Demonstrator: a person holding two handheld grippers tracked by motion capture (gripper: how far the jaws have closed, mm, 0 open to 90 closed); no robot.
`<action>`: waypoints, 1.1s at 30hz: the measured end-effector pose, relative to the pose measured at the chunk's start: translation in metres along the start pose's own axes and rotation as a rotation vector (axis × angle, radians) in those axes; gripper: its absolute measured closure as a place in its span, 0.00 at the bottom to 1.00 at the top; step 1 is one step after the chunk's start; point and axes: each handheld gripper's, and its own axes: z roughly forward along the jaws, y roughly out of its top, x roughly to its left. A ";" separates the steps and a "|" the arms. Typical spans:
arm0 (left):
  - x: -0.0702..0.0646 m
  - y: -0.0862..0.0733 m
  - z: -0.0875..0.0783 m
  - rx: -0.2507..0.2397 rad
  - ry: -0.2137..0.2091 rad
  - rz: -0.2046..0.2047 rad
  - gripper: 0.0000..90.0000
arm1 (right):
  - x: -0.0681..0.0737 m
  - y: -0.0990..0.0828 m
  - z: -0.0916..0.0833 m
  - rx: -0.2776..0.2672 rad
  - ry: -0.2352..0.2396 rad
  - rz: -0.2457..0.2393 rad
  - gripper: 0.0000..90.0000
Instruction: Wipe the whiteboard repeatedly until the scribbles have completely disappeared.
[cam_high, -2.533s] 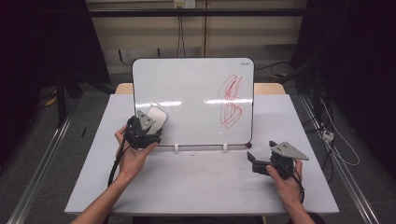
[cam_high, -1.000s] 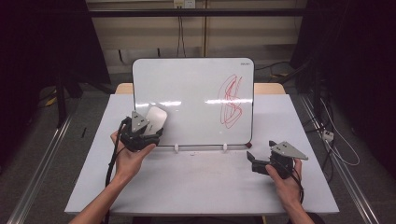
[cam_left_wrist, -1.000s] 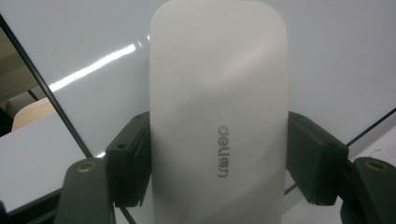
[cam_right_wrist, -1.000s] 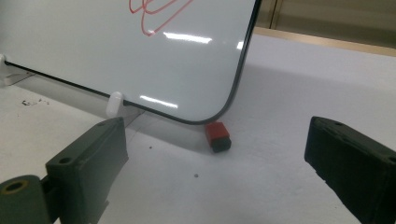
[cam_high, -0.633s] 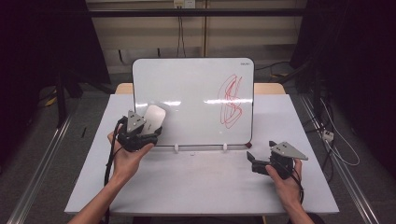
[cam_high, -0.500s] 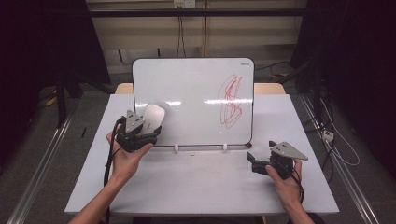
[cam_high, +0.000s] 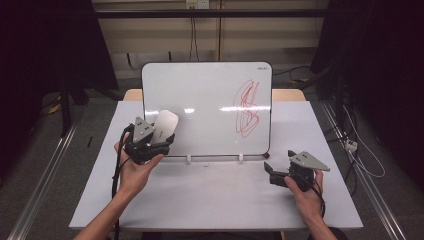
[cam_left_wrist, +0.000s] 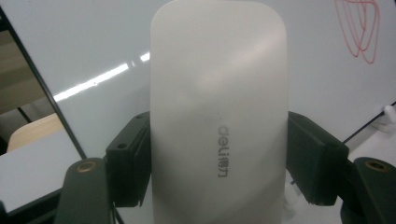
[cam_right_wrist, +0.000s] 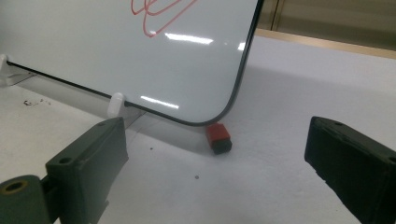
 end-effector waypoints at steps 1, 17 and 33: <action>-0.001 0.000 0.000 -0.003 -0.004 -0.003 0.34 | 0.000 0.000 0.000 0.002 -0.002 0.000 0.06; -0.019 0.026 0.008 -0.026 -0.035 0.034 0.34 | 0.000 -0.001 -0.002 0.000 0.003 0.002 0.06; -0.040 0.058 0.030 -0.022 -0.028 0.106 0.34 | 0.000 -0.001 -0.003 -0.001 0.004 0.001 0.06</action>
